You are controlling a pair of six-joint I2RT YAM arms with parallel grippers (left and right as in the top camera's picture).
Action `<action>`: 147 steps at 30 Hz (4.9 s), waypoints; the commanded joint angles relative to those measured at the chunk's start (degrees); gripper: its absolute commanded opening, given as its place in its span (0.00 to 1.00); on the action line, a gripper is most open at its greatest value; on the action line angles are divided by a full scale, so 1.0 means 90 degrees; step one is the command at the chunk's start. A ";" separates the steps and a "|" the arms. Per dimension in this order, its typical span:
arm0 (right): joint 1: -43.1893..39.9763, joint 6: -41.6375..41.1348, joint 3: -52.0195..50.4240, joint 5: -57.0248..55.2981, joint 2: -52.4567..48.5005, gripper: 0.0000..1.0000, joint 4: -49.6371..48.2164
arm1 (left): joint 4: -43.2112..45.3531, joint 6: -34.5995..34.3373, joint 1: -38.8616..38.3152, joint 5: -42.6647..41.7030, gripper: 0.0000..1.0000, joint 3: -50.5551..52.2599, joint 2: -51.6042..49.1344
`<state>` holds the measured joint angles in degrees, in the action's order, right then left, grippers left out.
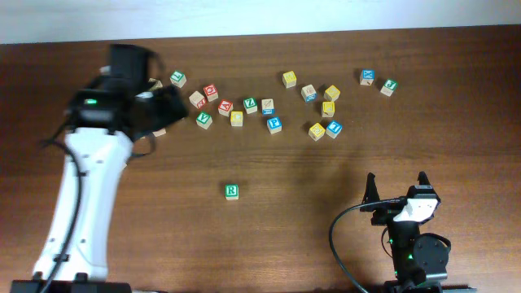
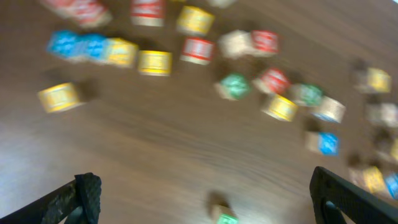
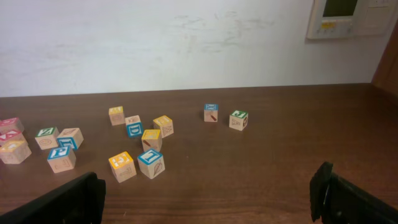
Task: Spell out RSS
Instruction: 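Move the left gripper to the yellow S block at left, then lower and close the left gripper on the yellow S block, then place the S block to the right of the R block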
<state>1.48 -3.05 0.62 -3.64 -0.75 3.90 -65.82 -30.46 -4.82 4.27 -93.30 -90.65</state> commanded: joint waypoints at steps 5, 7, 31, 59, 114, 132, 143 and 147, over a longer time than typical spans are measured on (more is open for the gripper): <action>-0.0041 -0.0041 -0.0034 -0.0078 0.0032 0.98 0.0046 | -0.0381 0.0012 0.1054 -0.0226 0.99 0.0083 -0.0083; -0.0041 -0.0041 -0.0034 -0.0078 0.0032 0.98 0.0046 | -0.0369 0.0012 0.1054 -0.0294 0.99 0.0083 -0.0083; -0.0041 -0.0041 -0.0034 -0.0075 0.0032 0.98 0.0046 | 0.1761 -0.0136 0.1452 -0.0063 0.99 0.0087 -0.0770; -0.0041 -0.0041 -0.0034 -0.0078 0.0032 0.98 0.0044 | 0.1945 0.0753 0.0668 -0.0095 0.83 0.0087 -0.2858; -0.0041 -0.0041 -0.0034 -0.0078 0.0032 0.98 0.0046 | 0.2686 0.1224 0.0928 -0.0078 0.25 -0.0121 -0.3849; -0.0041 -0.0041 -0.0034 -0.0078 0.0032 0.98 0.0046 | 0.0019 0.0920 -0.1270 -0.2353 0.19 0.0801 -0.1268; -0.0041 -0.0041 -0.0034 -0.0078 0.0032 0.98 0.0046 | 0.2650 -0.0872 -0.3509 0.0117 0.20 0.3109 -0.1294; -0.0041 -0.0041 -0.0034 -0.0075 0.0032 0.98 0.0044 | 0.2829 -0.0806 -0.3507 0.0529 0.21 0.3356 -0.1294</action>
<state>1.48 -3.03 0.62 -3.66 -0.75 3.90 -41.45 -37.39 -36.01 5.15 -64.82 -102.24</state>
